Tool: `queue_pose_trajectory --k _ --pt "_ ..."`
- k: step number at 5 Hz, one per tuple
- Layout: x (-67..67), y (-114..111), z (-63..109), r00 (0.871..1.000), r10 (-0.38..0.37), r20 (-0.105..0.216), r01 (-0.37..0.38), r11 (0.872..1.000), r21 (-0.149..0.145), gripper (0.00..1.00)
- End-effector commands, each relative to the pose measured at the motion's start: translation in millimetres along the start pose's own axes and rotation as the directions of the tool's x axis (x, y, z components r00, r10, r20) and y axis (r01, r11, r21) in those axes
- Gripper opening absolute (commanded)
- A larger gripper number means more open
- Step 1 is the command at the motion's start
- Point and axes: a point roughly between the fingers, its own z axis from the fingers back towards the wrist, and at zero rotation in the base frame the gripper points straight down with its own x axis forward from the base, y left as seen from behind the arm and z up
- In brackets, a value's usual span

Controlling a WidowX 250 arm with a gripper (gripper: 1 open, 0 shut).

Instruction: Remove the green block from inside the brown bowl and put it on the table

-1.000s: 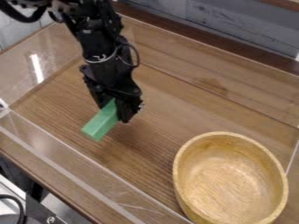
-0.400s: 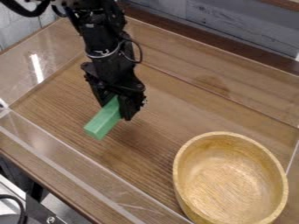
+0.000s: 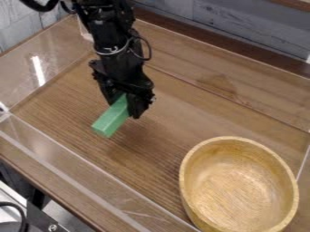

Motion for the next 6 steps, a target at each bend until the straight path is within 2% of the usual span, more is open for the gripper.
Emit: queue_pose_trajectory --k 1,6 --pt "15.2 8 10.0 0.999 0.004 0.053 -0.004 1.000 0.015 1.00" --pt "47.7 0 22.7 0.998 0.001 0.057 0.002 0.999 -0.044 1.00"
